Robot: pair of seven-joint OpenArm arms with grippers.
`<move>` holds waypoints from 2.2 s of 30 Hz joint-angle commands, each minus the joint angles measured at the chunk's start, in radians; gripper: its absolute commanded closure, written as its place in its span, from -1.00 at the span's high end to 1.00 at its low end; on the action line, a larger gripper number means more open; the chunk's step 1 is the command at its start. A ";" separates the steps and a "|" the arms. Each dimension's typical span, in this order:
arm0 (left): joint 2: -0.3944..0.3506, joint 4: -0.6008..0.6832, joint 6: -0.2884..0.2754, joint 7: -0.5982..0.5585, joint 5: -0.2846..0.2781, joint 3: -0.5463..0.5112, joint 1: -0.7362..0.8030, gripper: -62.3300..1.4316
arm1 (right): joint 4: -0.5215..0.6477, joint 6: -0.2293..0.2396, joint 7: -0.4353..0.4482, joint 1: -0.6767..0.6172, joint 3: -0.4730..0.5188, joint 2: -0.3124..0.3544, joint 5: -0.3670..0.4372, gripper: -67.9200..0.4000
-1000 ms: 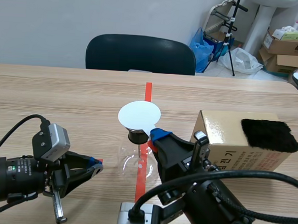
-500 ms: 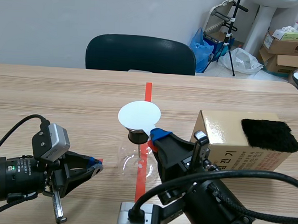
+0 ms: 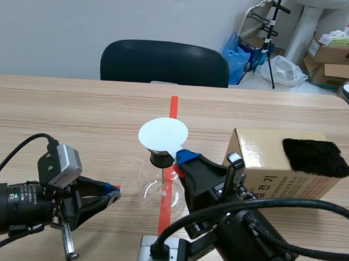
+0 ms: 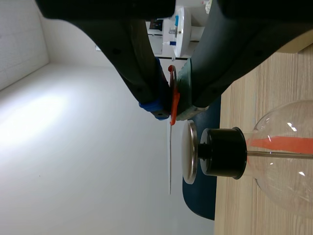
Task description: Do the electroscope experiment
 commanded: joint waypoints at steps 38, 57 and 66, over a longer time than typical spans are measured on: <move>0.002 0.022 -0.002 -0.021 -0.013 -0.003 -0.008 -0.86 | 0.009 -0.011 -0.005 0.011 0.005 0.008 -0.001 -0.96; 0.002 0.022 -0.002 -0.021 -0.013 -0.003 -0.008 -0.86 | 0.009 -0.011 -0.098 0.011 0.005 0.008 -0.001 -0.96; 0.002 0.022 -0.002 -0.021 -0.013 -0.003 -0.008 -0.86 | 0.009 -0.011 -0.309 0.011 0.005 0.008 -0.001 -0.96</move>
